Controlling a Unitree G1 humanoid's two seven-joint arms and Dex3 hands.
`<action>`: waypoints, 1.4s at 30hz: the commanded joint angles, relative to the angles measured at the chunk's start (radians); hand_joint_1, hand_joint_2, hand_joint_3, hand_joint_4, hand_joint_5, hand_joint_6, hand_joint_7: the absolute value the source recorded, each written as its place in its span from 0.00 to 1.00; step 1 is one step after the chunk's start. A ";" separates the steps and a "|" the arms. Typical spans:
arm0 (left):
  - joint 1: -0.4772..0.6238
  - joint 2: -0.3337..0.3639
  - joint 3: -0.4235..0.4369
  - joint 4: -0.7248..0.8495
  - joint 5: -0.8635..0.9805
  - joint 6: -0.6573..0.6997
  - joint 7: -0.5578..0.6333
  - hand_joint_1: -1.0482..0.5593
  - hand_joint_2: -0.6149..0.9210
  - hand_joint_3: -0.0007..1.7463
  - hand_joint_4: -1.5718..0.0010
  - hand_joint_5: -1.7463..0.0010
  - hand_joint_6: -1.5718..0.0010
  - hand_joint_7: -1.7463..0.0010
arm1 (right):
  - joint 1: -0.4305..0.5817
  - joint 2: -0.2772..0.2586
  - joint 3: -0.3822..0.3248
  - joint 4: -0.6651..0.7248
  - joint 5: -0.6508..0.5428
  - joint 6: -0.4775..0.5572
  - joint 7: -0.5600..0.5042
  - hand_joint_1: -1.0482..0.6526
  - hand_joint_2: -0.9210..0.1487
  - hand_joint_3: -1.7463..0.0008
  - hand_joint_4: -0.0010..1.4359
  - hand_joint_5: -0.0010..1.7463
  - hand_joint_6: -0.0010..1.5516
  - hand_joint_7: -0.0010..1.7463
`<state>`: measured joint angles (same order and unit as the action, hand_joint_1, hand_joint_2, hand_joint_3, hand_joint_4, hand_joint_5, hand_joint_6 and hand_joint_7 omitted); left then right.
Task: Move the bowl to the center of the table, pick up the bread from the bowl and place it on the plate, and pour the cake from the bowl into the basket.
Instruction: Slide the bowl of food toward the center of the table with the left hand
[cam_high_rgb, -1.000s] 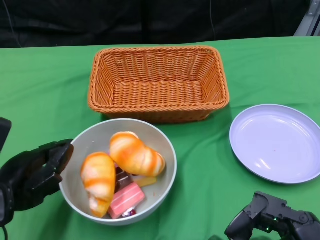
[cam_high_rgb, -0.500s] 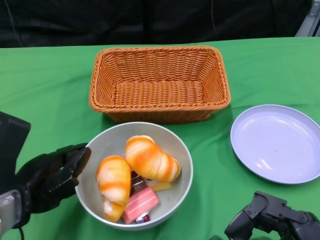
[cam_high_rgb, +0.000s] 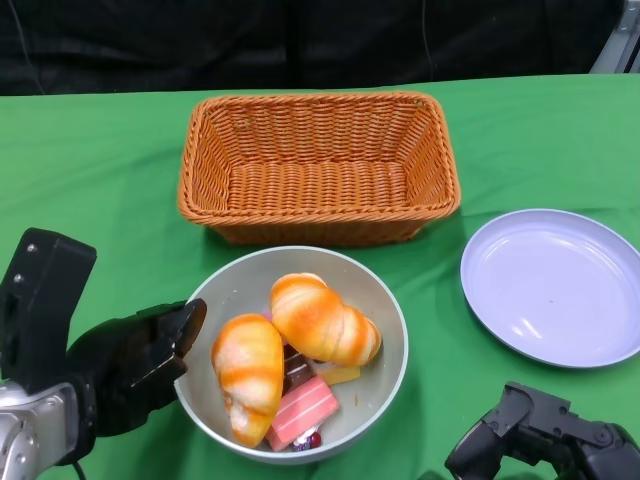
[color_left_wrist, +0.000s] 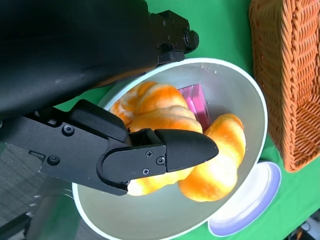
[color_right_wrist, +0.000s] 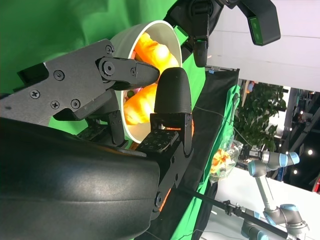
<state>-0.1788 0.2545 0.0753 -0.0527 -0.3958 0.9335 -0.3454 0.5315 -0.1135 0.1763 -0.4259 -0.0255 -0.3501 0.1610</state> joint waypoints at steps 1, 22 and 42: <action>0.023 -0.014 0.006 -0.029 -0.017 0.016 0.004 0.14 1.00 0.35 1.00 1.00 1.00 1.00 | 0.000 -0.002 0.000 -0.001 -0.005 -0.005 -0.005 0.46 0.16 0.71 0.52 0.85 0.45 0.69; 0.021 -0.098 -0.018 -0.081 -0.024 0.016 0.012 0.14 1.00 0.34 1.00 1.00 1.00 1.00 | 0.003 -0.005 0.001 -0.004 -0.007 -0.006 -0.005 0.48 0.17 0.69 0.52 0.85 0.44 0.70; 0.110 0.029 -0.068 -0.132 0.158 -0.247 0.015 0.15 1.00 0.32 0.92 0.97 0.92 0.97 | 0.007 -0.012 -0.013 -0.002 -0.006 0.001 -0.001 0.47 0.20 0.67 0.51 0.84 0.44 0.69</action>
<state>-0.0832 0.2634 0.0023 -0.1738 -0.2495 0.7137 -0.3338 0.5334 -0.1169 0.1686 -0.4256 -0.0369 -0.3489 0.1595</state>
